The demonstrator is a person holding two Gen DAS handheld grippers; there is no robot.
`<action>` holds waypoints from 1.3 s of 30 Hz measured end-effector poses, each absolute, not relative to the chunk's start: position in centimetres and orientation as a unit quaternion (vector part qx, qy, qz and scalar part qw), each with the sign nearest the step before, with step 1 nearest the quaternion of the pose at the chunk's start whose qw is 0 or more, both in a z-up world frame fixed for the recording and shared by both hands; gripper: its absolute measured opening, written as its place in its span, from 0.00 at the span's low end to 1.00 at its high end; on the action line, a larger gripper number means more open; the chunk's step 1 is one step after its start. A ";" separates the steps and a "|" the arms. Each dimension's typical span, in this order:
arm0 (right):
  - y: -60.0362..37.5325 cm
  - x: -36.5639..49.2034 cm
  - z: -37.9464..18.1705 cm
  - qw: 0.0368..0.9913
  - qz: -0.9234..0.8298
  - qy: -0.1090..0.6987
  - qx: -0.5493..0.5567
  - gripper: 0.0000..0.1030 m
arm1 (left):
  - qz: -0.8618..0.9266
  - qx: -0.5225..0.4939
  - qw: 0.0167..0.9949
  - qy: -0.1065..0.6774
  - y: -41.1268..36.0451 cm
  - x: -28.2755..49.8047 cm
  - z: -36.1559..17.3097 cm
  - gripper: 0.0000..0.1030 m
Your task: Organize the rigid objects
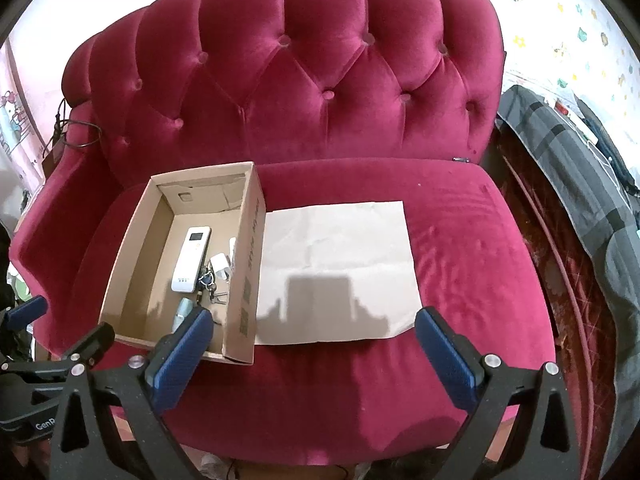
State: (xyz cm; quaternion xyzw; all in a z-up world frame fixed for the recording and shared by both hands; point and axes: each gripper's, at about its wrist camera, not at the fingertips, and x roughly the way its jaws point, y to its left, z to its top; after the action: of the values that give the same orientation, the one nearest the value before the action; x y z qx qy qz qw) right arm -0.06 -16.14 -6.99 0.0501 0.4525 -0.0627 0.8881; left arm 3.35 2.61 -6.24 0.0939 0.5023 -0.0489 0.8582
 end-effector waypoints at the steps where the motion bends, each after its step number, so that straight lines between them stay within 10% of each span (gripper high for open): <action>1: -16.2 -0.1 -7.0 0.888 -0.063 0.452 0.051 1.00 | -0.049 0.092 0.858 0.502 2.6 3.3 -6.2 1.00; 39: -15.2 -0.9 -5.9 0.893 -0.067 0.442 0.058 1.00 | -0.053 0.108 0.861 0.494 1.6 2.3 -4.5 1.00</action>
State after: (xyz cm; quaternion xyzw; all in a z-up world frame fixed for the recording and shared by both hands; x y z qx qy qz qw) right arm -0.85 -15.24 -5.88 0.0577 0.4418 -0.0667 0.8927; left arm 2.30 1.61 -4.47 0.1078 0.4936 -0.0531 0.8613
